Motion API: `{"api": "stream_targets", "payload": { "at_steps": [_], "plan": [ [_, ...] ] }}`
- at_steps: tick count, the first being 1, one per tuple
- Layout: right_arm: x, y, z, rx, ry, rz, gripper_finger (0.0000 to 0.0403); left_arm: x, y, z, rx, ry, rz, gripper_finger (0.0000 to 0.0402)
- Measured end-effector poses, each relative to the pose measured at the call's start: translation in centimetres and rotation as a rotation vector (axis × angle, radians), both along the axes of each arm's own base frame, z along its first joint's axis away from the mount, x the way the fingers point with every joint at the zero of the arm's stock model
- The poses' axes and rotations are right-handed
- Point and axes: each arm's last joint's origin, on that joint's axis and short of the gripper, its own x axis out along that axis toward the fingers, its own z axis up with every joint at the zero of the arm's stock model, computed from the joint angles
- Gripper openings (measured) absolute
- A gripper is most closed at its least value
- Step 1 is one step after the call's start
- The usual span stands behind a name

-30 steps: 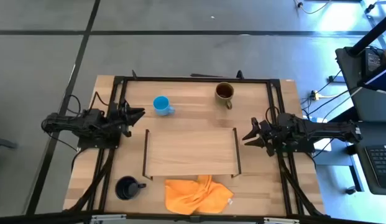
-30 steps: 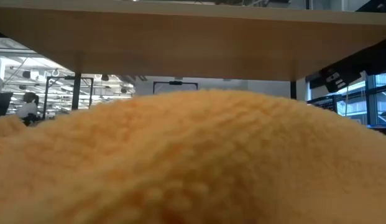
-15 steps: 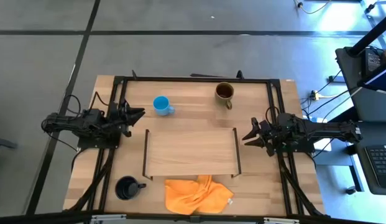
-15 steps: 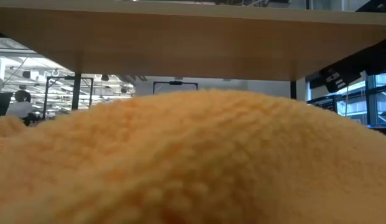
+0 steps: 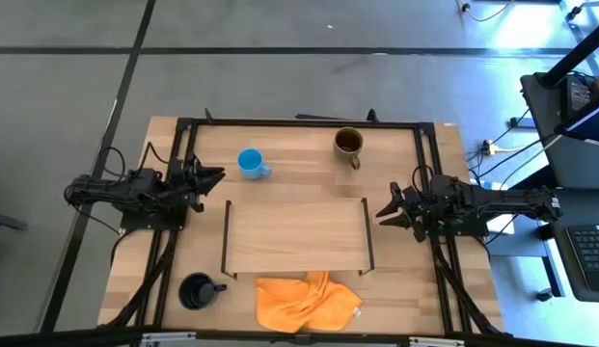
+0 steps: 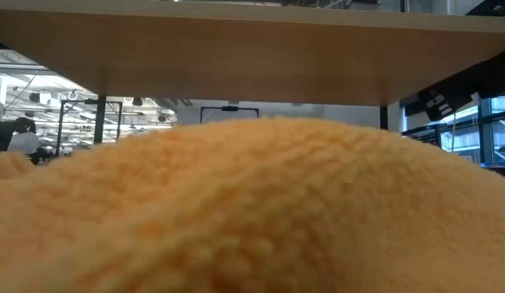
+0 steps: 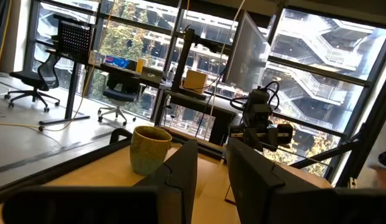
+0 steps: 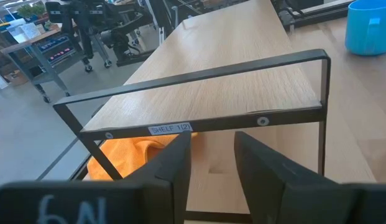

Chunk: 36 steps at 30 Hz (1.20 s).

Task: Stack small to large cups/mugs on shelf

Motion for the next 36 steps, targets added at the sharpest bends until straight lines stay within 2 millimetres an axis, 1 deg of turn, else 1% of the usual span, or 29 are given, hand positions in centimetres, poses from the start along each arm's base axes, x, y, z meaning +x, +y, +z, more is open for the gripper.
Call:
{"api": "stream_targets", "payload": {
  "at_steps": [36],
  "plan": [
    [0.02,0.00,0.11,-0.002,-0.012,0.001,0.0124,-0.01,0.00,0.01,0.000,0.000,0.000,0.0082]
  ]
}}
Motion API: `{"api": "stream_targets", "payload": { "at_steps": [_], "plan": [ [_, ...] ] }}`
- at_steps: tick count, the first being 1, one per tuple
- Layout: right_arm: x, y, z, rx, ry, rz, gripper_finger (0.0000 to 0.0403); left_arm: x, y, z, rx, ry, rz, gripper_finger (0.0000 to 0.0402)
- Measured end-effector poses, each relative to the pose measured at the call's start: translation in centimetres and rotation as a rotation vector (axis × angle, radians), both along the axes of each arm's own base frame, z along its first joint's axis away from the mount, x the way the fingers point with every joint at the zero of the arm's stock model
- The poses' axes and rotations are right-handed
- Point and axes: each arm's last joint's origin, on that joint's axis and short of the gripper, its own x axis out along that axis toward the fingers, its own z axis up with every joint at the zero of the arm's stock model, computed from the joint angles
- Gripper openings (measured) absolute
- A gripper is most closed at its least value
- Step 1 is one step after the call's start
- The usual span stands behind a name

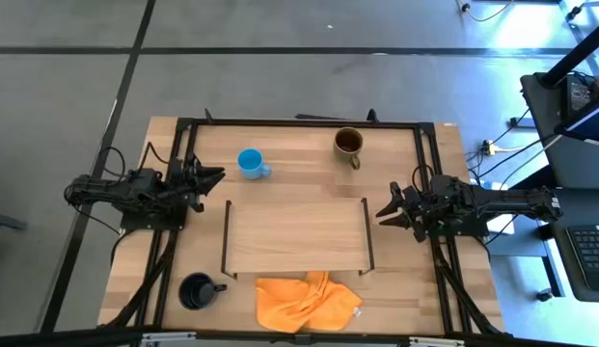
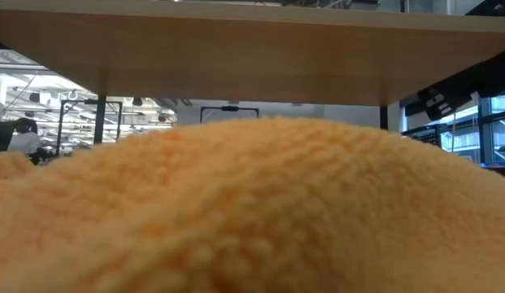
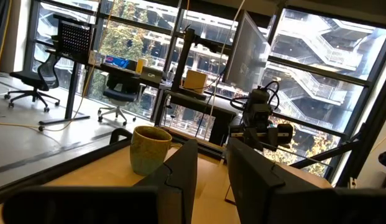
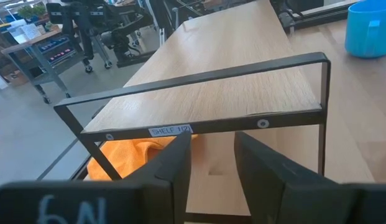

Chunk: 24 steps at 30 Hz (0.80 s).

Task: Stack small to large cups/mugs on shelf
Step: Put the blue mug on the shelf

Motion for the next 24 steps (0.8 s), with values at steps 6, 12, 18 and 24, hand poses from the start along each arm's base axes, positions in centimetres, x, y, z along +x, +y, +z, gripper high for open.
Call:
{"api": "stream_targets", "payload": {
  "at_steps": [6,12,18,24],
  "plan": [
    [0.05,-0.01,0.30,0.105,0.003,-0.021,0.0124,0.00,0.00,0.00,0.000,0.000,0.000,0.0082],
    [0.19,-0.43,0.56,0.142,-0.017,-0.175,0.0124,0.00,0.00,0.00,0.000,0.000,0.000,0.0082],
    [0.21,-0.49,0.55,0.134,-0.019,-0.198,0.0124,0.00,0.00,0.00,0.000,0.000,0.000,0.0082],
    [0.21,-0.50,0.54,0.124,-0.020,-0.197,0.0124,0.00,0.00,0.00,0.005,0.002,0.001,0.0082]
  ]
}}
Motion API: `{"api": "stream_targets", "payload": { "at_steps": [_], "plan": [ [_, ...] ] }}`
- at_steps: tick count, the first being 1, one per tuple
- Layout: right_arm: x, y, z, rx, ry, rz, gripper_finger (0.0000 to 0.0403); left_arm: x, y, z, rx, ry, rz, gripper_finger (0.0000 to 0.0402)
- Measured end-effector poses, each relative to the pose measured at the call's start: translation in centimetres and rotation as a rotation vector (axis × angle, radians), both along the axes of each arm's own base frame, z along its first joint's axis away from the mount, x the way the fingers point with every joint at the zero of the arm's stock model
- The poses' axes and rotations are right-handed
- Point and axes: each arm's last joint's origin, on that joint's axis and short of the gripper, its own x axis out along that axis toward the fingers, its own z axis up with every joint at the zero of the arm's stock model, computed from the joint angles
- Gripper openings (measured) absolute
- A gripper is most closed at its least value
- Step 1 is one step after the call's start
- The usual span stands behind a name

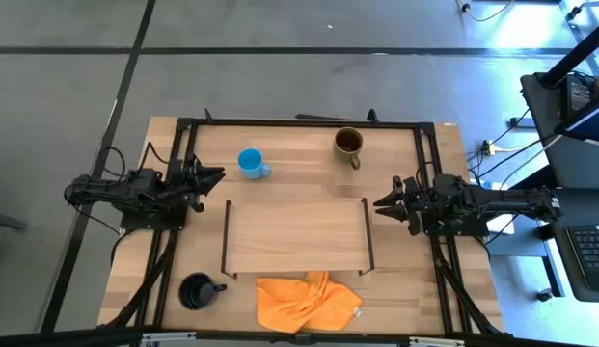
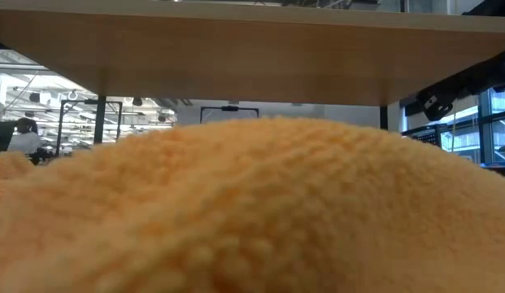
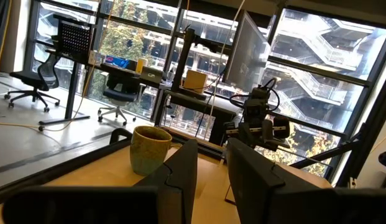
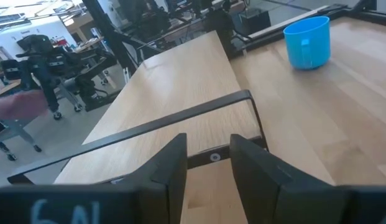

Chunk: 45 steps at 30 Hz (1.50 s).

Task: Stack small to large cups/mugs on shelf
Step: Put the blue mug on the shelf

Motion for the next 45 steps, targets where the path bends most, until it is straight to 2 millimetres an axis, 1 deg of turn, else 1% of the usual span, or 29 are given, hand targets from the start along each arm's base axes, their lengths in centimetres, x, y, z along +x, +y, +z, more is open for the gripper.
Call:
{"api": "stream_targets", "payload": {
  "at_steps": [5,7,10,11,15,20,27,29,31,36,42,45],
  "plan": [
    [0.0,0.0,0.0,-0.001,0.001,0.000,0.0124,0.0,0.0,0.0,0.069,0.026,0.028,0.0082],
    [0.0,0.0,0.0,-0.003,0.001,0.000,0.0124,0.0,0.0,0.1,0.011,-0.002,0.009,0.0082],
    [0.0,0.0,0.0,-0.003,0.001,0.000,0.0124,0.0,-0.2,0.3,-0.179,-0.094,-0.099,0.0082],
    [0.0,0.0,0.0,-0.003,0.001,0.000,0.0124,0.0,-0.2,0.4,-0.217,-0.118,-0.124,0.0082],
    [0.0,0.0,0.0,-0.003,0.001,0.000,0.0124,-0.1,-0.1,0.8,-0.223,-0.155,-0.110,0.0082],
    [0.0,0.0,0.0,-0.003,0.001,0.000,0.0124,-0.2,-0.1,1.0,-0.287,-0.207,-0.127,0.0082],
    [0.0,0.0,0.0,-0.003,0.001,0.000,0.0124,-0.3,-0.1,1.3,-0.297,-0.240,-0.123,0.0082],
    [0.0,0.0,0.0,-0.003,0.001,0.000,0.0124,-0.4,0.0,1.6,-0.321,-0.280,-0.105,0.0082],
    [0.0,0.0,0.0,-0.003,0.001,0.000,0.0124,-0.6,0.0,1.9,-0.376,-0.338,-0.129,0.0082],
    [0.0,0.0,0.0,-0.003,0.001,0.000,0.0124,-0.6,-0.1,2.1,-0.383,-0.351,-0.168,0.0082],
    [0.0,0.0,0.0,-0.003,0.001,0.000,0.0124,-0.5,0.0,1.8,-0.306,-0.298,-0.115,0.0082],
    [0.0,0.0,0.0,-0.003,0.001,0.000,0.0124,-0.5,0.0,1.8,-0.326,-0.305,-0.103,0.0082]
  ]
}}
